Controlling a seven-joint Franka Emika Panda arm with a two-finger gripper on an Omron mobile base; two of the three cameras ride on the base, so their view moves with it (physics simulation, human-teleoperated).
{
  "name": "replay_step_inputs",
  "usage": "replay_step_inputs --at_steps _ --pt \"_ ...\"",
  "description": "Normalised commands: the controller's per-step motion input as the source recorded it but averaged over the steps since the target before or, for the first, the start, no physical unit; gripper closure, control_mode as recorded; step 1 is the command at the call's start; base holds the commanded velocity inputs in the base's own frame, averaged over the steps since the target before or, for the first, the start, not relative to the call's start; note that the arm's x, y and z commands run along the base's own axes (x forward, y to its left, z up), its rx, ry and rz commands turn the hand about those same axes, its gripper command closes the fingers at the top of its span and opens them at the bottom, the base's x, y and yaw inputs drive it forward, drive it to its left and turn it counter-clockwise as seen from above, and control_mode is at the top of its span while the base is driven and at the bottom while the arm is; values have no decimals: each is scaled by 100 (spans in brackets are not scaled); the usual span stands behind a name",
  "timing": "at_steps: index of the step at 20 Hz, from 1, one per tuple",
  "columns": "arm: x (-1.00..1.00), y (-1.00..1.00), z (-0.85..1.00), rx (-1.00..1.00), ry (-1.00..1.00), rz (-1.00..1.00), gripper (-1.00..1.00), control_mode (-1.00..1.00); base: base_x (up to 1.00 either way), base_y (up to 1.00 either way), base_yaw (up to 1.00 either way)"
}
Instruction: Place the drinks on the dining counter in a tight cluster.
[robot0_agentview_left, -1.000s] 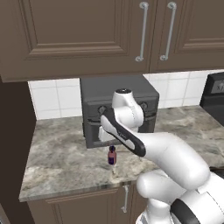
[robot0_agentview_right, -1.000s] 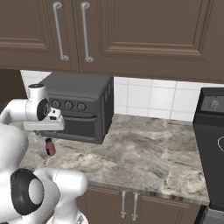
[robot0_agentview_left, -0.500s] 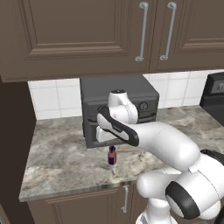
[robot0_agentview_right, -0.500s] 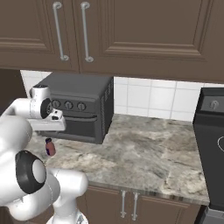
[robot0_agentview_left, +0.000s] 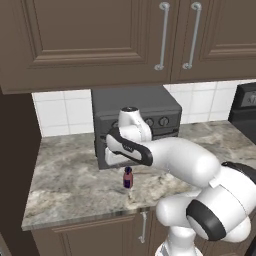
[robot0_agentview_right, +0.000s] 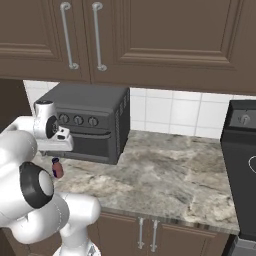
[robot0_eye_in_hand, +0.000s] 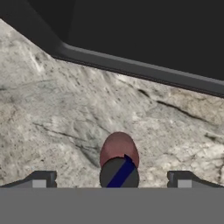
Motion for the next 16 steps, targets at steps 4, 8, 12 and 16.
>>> replay_step_inputs --at_steps 4,8,12,16 --pt "10 0 0 0 0 0 -100 -100 0 0 0" --pt "-6 -6 -3 0 0 -1 -100 -100 0 0 0" --pt "-16 -13 -7 0 0 -3 -100 -100 0 0 0" --pt "0 -4 -4 0 0 -1 -100 -100 0 0 0"
